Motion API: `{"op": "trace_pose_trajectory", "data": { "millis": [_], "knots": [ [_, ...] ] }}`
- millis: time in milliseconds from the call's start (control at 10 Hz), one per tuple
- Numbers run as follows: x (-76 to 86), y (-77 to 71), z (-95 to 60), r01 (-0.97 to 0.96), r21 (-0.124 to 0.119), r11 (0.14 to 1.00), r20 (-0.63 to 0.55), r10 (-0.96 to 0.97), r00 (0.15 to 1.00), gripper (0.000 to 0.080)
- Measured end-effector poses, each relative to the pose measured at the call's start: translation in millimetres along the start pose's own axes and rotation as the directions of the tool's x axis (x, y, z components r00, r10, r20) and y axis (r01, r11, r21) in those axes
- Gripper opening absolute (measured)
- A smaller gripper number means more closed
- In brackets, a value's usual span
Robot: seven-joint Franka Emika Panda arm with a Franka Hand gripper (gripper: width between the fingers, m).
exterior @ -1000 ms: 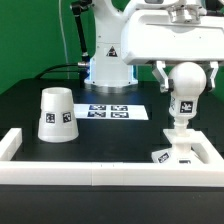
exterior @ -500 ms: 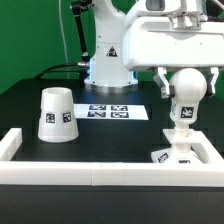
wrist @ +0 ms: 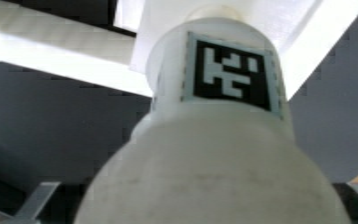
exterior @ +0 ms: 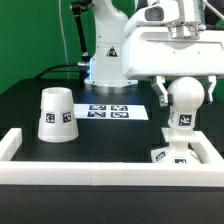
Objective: Assemble lamp
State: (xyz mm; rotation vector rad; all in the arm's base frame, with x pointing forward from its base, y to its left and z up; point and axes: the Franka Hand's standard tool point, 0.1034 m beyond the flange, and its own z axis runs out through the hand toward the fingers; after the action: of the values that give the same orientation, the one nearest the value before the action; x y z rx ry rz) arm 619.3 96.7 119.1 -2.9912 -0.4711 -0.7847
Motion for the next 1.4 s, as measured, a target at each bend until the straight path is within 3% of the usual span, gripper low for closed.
{"op": "trace_pose_trajectory", "data": {
  "millis": [700, 1000, 1100, 1400],
  "knots": [
    [-9.5, -0.8, -0.9, -0.003, -0.045, 0.999, -0.128, -0.003, 0.992, 0.0579],
    [-9.7, -0.8, -0.4, -0.003, -0.043, 0.999, -0.122, -0.002, 0.993, 0.0589],
    [-9.8, -0.8, -0.3, -0.003, -0.043, 0.999, -0.122, -0.002, 0.993, 0.0681],
    [-10.0, -0.6, -0.3, -0.003, -0.043, 0.999, -0.121, -0.002, 0.993, 0.0698]
  ]
}}
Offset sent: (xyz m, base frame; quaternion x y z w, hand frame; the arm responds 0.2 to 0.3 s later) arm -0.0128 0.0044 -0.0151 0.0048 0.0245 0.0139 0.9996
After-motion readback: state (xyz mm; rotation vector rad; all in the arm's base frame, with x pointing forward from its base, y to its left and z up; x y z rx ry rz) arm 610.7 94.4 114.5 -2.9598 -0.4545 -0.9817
